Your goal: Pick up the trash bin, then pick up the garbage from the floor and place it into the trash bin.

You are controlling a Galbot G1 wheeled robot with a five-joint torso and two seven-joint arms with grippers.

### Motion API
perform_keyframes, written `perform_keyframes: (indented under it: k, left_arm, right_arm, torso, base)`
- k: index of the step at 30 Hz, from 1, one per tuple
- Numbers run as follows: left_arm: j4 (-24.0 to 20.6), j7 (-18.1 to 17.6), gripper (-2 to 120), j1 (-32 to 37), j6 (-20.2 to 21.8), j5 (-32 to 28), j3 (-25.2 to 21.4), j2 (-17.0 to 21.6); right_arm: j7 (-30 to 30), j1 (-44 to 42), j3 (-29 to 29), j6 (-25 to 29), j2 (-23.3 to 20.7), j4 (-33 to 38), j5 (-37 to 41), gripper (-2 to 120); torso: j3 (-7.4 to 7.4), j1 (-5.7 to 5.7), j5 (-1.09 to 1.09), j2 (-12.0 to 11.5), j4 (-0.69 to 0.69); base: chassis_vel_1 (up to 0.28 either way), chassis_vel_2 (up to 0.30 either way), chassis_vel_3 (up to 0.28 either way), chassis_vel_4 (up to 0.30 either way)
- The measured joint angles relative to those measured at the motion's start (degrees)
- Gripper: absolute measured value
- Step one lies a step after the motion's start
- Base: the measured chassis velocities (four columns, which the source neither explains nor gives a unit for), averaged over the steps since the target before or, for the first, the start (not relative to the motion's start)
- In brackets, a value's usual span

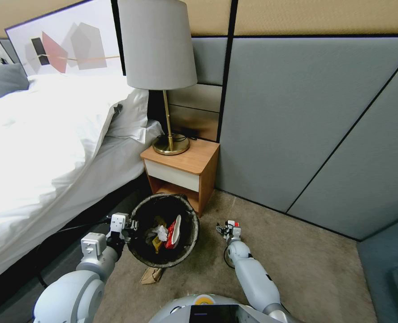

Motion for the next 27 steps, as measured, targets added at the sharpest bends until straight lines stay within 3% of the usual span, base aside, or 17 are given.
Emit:
perform_keyframes:
  k: [10,27]
  left_arm:
    - [0.0,0.3,1,-0.4,-0.1,0.3,0.4,0.0]
    - [0.0,0.3,1,-0.6,-0.2,0.4,0.3,0.1]
  right_arm:
    - [2.2,-1.1,-0.4,0.3,0.4,-0.6,-0.4,95]
    - [2.4,-3.2,-0.7,1.4,-0.1,1.2,-2.3,52]
  torso:
    - [0.00,0.00,0.00,0.0,-0.01]
    - [0.01,0.00,0.07,0.0,0.03]
  base:
    - [0.000,0.000,0.000,0.000]
    - [0.000,0.000,0.000,0.000]
